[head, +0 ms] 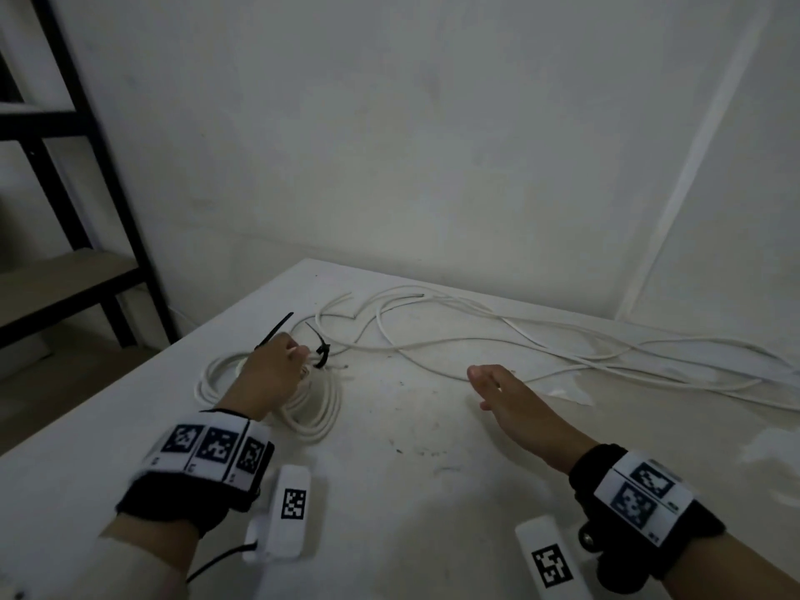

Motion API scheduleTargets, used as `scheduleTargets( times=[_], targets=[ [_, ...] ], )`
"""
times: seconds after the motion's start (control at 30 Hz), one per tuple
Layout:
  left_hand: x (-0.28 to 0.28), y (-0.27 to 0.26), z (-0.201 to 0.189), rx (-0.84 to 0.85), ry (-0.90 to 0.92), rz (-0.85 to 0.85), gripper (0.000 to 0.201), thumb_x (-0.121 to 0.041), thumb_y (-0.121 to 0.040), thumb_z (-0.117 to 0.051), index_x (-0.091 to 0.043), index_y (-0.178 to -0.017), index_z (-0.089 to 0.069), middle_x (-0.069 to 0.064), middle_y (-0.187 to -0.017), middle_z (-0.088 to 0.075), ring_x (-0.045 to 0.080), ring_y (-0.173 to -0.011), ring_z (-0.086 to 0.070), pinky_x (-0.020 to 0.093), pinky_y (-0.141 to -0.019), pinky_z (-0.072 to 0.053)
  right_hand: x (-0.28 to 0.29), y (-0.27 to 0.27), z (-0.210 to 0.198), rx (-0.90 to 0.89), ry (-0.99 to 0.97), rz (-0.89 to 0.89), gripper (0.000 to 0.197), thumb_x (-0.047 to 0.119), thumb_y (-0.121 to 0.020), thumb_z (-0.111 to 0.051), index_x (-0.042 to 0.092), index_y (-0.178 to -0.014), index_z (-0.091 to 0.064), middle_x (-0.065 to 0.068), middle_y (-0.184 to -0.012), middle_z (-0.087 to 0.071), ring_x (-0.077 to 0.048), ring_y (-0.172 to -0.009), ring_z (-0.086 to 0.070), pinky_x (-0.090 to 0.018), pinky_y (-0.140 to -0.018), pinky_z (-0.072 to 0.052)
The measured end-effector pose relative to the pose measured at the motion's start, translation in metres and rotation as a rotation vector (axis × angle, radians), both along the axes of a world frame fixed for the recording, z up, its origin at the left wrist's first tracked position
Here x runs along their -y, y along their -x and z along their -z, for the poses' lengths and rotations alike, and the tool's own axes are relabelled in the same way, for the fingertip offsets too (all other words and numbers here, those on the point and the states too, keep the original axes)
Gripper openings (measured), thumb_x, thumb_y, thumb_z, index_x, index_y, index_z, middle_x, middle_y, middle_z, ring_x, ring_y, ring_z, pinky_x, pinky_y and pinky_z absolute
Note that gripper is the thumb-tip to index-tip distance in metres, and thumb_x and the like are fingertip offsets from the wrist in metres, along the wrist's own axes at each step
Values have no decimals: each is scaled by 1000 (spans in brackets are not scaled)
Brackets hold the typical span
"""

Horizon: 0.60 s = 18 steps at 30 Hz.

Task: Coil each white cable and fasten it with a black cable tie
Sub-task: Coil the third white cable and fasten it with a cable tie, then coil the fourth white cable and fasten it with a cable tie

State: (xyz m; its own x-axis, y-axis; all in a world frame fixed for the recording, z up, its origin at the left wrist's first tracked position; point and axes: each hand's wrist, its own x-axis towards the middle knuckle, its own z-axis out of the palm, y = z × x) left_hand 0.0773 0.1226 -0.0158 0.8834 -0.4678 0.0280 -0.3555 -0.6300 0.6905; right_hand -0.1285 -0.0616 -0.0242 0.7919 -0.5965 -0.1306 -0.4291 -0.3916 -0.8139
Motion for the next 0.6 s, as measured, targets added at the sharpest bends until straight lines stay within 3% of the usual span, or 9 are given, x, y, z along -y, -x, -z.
scheduleTargets(
  times=[0.13,0.2,0.3,0.47,0.6],
  targets=[
    [-1,-5,16,118,-214,24,19,-17,-99,-34,-3,-93,-45,27,-108,-59,36,-102,-54,28,-71,-28,1,-3,3,-13,13,-11,54,53,-92,-30,19,-133,-40,0,-131,-46,-16,-117,-48,-26,-89,-32],
    [-2,-9,23,252,-338,42,24,-21,-99,-34,-5,-92,-51,22,-108,-62,34,-102,-57,30,-73,-33,2,-4,4,-17,20,-17,55,53,-92,-31,19,-133,-41,0,-132,-47,-15,-116,-48,-26,-90,-33],
    [-3,-11,26,370,-490,43,33,-26,-97,-35,-4,-106,-59,15,-111,-61,32,-103,-57,36,-82,-44,3,-3,7,-27,20,-27,55,54,-92,-32,20,-134,-40,1,-132,-47,-15,-116,-48,-27,-92,-33],
    [-4,-13,24,284,-458,-6,33,-29,-96,-41,-3,-98,-60,15,-106,-62,32,-102,-57,35,-83,-42,8,2,8,-17,5,-17,52,51,-93,-33,20,-133,-41,0,-131,-47,-16,-115,-50,-25,-87,-32],
    [-5,-8,21,275,-476,32,37,-31,-98,-34,-3,-104,-57,14,-109,-60,31,-103,-56,35,-87,-42,18,5,9,-1,-11,-6,51,54,-91,-34,22,-130,-43,1,-128,-49,-16,-111,-53,-27,-87,-36]
  ],
)
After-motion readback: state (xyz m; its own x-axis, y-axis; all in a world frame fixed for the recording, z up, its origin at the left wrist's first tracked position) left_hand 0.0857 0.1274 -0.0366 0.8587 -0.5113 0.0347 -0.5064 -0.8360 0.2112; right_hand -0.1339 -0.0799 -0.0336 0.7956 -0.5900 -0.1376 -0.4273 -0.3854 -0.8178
